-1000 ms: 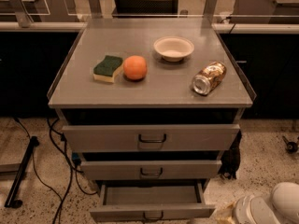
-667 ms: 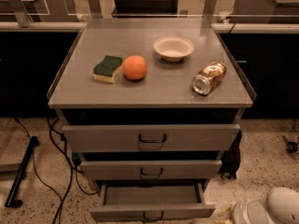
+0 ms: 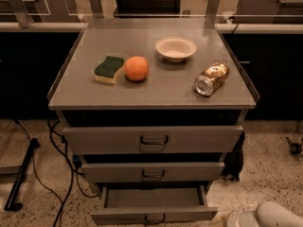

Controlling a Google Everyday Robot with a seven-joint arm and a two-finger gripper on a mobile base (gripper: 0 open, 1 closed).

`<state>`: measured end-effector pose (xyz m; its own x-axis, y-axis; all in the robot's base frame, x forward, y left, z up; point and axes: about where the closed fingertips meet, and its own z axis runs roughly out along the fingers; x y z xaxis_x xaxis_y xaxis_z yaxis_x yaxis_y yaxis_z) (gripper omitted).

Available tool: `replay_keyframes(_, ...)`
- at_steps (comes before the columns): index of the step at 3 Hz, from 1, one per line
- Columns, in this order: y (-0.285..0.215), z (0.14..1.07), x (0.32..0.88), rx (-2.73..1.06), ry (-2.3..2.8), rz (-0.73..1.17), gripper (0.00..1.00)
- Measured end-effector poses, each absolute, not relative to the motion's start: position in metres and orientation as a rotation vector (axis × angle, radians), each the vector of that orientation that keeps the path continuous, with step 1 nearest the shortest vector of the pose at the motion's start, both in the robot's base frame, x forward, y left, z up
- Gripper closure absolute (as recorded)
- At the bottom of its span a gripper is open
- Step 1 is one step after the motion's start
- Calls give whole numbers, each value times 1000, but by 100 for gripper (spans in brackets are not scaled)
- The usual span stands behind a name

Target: Close bottom drawer

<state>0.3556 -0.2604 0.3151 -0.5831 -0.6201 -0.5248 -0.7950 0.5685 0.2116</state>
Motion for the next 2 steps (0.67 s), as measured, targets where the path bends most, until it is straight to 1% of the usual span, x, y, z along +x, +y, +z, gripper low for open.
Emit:
replay_keyframes(1, -250, 234, 359, -1070, 2402, 726, 100)
replay_keyframes(2, -250, 235, 360, -1071, 2402, 725, 100)
